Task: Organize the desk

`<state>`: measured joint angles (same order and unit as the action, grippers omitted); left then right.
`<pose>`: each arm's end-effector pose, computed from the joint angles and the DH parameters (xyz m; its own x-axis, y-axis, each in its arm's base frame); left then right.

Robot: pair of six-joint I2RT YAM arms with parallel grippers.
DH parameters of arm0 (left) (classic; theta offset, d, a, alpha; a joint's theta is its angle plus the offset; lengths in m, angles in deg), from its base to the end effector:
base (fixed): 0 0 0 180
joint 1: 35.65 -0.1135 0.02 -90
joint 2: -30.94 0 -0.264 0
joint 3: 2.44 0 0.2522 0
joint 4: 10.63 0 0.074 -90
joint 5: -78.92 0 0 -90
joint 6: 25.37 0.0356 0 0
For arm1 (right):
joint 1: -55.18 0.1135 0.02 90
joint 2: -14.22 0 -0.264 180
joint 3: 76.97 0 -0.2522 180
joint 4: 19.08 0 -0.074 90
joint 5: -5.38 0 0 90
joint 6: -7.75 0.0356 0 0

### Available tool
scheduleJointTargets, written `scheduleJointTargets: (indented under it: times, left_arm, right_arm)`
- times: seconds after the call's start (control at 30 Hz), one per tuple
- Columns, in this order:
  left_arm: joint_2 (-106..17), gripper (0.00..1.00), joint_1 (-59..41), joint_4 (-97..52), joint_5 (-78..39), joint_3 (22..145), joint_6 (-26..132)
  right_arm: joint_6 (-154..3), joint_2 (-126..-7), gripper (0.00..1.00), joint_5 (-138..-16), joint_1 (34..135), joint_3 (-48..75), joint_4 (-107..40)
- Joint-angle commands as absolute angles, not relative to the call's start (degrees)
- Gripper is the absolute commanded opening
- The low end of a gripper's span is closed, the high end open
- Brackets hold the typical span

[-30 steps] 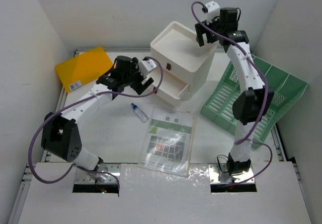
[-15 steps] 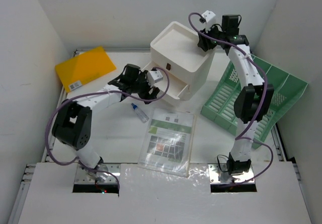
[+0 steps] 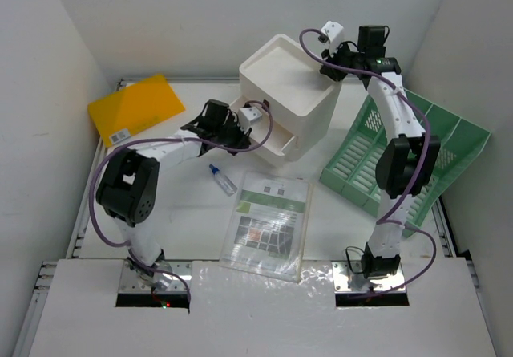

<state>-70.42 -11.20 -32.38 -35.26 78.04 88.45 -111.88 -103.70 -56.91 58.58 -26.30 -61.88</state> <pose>0.3453 -0.1730 0.2103 -0.3007 0.5415 -0.7851 0.8454 0.5324 0.0434 0.4791 0.0450 0.3417 -0.2301 -0.4521 -0.8618 -0.6471 0.7325 -0.2115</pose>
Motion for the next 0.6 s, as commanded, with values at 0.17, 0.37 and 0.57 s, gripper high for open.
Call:
scheduleJointTargets:
  times: [0.17, 0.37, 0.57]
  left_arm:
    - [-79.2, 0.00, -6.6, -30.8, -35.7, 95.9, 89.6]
    - [-84.3, 0.03, -3.8, -32.6, -33.9, 103.9, 90.7]
    - [-91.0, 0.04, -2.4, -32.6, -33.4, 112.8, 89.6]
  right_arm:
    - [-121.3, -106.8, 0.00, -50.3, 59.0, -23.9, -70.5]
    - [-121.5, -107.9, 0.00, -48.1, 58.6, -23.8, -71.0]
    - [-122.5, -108.8, 0.00, -46.8, 58.5, -24.8, -71.9]
